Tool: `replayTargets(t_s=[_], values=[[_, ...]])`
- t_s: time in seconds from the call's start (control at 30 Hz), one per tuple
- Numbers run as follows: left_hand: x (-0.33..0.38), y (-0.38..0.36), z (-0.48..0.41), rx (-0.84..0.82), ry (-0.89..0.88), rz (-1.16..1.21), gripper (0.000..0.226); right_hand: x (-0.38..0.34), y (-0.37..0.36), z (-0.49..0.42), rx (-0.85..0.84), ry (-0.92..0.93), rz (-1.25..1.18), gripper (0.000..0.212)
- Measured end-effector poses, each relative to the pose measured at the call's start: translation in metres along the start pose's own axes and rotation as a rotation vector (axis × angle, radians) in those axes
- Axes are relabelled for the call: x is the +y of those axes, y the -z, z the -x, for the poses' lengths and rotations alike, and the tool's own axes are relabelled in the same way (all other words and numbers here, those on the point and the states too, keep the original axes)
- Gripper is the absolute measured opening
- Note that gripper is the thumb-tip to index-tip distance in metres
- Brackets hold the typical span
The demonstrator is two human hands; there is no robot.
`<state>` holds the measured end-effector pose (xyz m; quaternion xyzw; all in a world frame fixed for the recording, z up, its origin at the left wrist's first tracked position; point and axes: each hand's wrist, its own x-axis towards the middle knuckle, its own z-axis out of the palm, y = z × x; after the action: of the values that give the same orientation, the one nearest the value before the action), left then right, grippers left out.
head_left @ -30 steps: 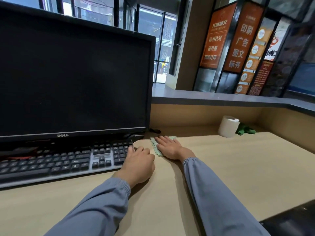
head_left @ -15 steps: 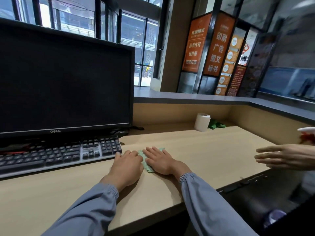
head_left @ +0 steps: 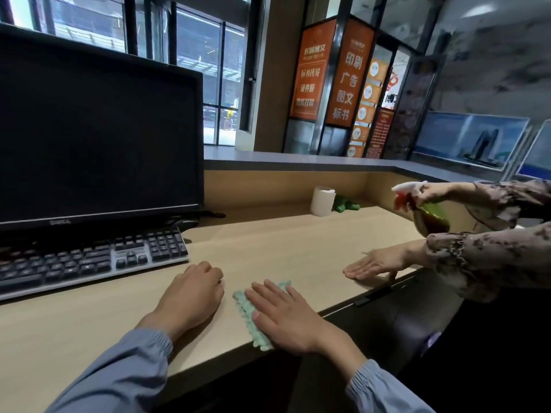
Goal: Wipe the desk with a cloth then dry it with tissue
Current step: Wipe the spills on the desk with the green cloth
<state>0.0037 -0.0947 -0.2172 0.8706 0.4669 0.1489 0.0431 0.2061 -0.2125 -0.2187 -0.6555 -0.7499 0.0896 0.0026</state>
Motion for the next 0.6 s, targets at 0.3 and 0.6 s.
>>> replayTargets(t_s=[0.3, 0.6], values=[[-0.014, 0.013, -0.015, -0.008, -0.011, -0.024, 0.041, 0.02, 0.015, -0.081, -0.056, -0.028, 0.003, 0.058], [-0.034, 0.022, -0.045, 0.043, -0.015, -0.09, 0.041, 0.035, 0.038, -0.228, -0.066, -0.036, 0.019, 0.058]])
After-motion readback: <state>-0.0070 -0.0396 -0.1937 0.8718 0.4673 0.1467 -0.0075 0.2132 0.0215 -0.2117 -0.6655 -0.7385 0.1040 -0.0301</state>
